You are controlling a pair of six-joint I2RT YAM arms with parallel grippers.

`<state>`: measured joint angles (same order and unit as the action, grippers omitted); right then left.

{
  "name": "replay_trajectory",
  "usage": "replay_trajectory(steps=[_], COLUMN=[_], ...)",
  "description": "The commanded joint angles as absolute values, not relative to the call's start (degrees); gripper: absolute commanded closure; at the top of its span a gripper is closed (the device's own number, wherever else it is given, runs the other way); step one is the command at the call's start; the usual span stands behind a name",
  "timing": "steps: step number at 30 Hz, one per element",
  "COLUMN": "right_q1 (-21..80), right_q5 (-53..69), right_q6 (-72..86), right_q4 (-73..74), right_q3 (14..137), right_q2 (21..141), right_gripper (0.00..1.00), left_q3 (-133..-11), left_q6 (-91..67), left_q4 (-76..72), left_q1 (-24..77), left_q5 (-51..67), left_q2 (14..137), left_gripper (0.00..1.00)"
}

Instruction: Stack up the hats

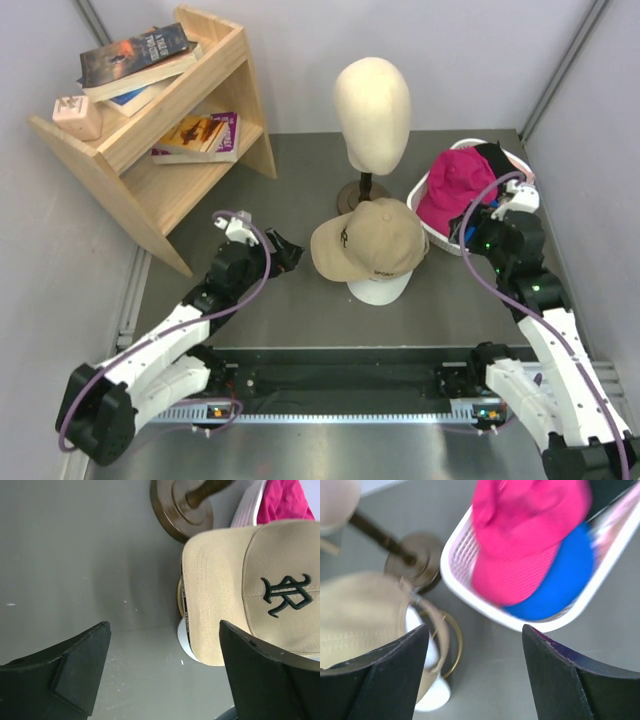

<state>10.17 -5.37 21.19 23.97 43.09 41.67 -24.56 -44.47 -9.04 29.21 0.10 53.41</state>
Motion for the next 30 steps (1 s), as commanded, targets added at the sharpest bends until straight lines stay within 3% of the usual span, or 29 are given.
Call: replay_trajectory(steps=[1,9,16,26,30], right_q1=[7.3,5.2,5.1,5.0,4.7], right_q5=[-13.6,-17.3,-19.1,-23.3,-23.3], right_q6=[17.9,16.0,11.7,10.0,11.6], right_q4=[26.5,17.0,10.0,10.6,11.6], right_q3=[49.7,57.5,66.8,80.1,82.3], right_q2=[42.5,56.1,77.0,98.2,102.4], right_gripper=[0.25,0.25,0.24,0.26,0.31], left_q3=[-26.6,-29.9,-30.9,-32.1,-32.4], left_q6=[-41.4,-37.2,-34.2,-32.1,-31.2], left_q4=[-2.2,4.7,6.2,6.4,7.2], left_q1=[29.0,29.0,29.0,29.0,29.0], left_q5=[-6.6,-9.6,-10.5,-10.9,-11.7], left_q2=[47.4,43.2,42.7,43.0,42.9], left_gripper=[0.03,0.01,0.01,0.01,0.01])
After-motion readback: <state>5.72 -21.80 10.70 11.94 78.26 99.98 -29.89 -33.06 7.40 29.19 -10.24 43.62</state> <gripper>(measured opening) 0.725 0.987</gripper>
